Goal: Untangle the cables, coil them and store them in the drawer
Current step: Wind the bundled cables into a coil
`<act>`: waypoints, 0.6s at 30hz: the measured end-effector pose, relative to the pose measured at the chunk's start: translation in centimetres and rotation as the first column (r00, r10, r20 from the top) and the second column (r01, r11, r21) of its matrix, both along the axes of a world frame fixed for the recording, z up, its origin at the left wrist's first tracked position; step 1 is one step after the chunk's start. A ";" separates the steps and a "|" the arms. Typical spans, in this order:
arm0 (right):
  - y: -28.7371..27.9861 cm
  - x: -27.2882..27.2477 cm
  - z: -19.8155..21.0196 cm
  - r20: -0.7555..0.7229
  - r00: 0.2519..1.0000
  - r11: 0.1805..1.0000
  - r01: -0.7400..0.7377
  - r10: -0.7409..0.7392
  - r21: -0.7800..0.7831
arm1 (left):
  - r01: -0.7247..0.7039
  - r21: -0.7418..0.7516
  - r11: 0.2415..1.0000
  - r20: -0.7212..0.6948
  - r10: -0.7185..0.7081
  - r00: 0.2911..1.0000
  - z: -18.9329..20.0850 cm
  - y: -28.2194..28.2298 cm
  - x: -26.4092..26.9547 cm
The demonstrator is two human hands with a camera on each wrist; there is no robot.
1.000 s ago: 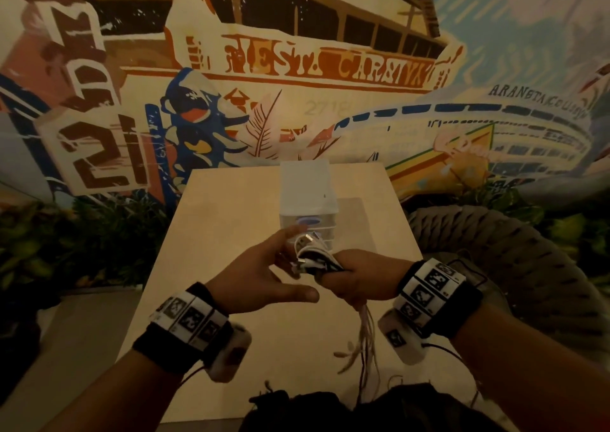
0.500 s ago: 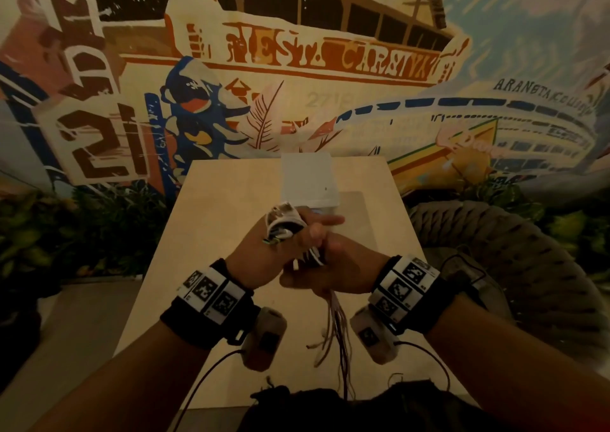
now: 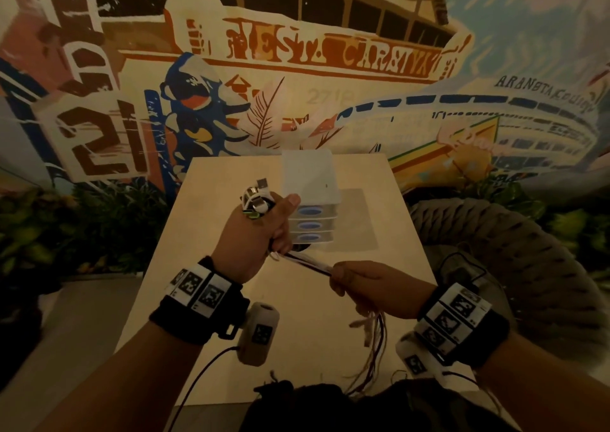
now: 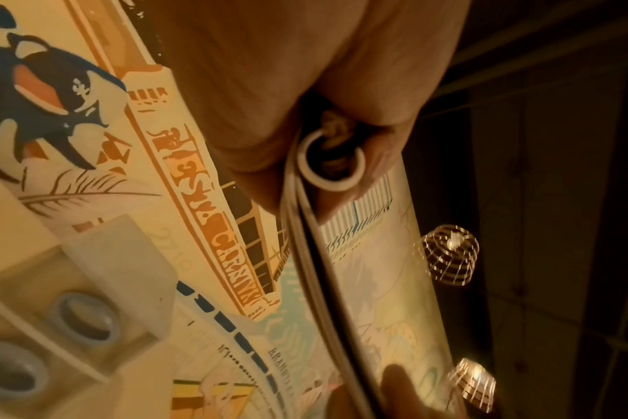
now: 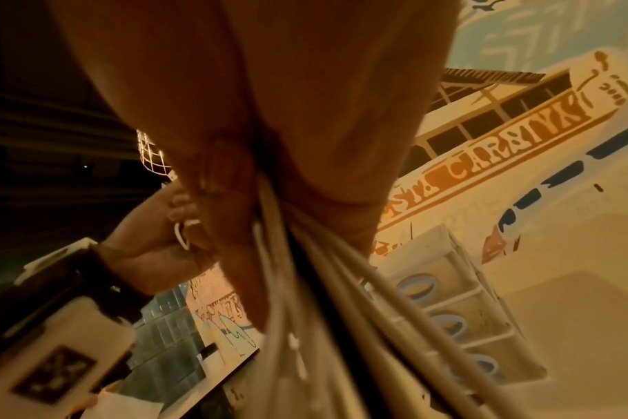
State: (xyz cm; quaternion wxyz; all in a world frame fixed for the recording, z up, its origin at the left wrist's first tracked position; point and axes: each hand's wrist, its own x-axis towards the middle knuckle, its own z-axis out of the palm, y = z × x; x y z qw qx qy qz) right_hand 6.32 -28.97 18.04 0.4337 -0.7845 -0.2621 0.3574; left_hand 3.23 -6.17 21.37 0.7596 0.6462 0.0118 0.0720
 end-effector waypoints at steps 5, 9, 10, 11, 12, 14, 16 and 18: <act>0.6 -0.2 0.1 -0.078 0.997 0.999 0.023 -0.026 -0.041 | 0.027 0.424 0.905 0.037 -0.047 0.998 -0.5 0.3 -0.6; 0.9 0.3 0.4 -0.075 0.996 0.994 0.048 -0.056 -0.098 | 0.112 0.633 0.766 -0.001 -0.143 0.990 -1.3 0.8 -1.1; 1.0 0.4 0.4 -0.077 0.995 0.992 0.053 -0.062 -0.114 | 0.117 0.681 0.723 -0.003 -0.157 0.988 -1.5 0.9 -1.1; 1.1 0.5 0.4 -0.081 0.994 0.990 0.058 -0.068 -0.125 | 0.104 0.730 0.675 0.013 -0.166 0.986 -1.6 1.0 -1.2; 1.3 0.6 0.4 -0.088 0.993 0.989 0.062 -0.074 -0.133 | 0.084 0.762 0.642 0.039 -0.174 0.984 -1.7 0.9 -1.2; 1.6 0.7 0.3 -0.107 0.991 0.988 0.067 -0.082 -0.136 | 0.040 0.796 0.604 0.085 -0.178 0.980 -1.5 0.8 -1.1; 2.0 0.9 0.3 -0.119 0.990 0.987 0.059 -0.077 -0.147 | -0.012 0.851 0.525 0.124 -0.179 0.976 -1.4 0.8 -1.0; 2.3 1.0 0.4 -0.110 0.992 0.986 0.041 -0.059 -0.164 | -0.038 0.914 0.403 0.131 -0.205 0.970 -1.4 1.2 -0.8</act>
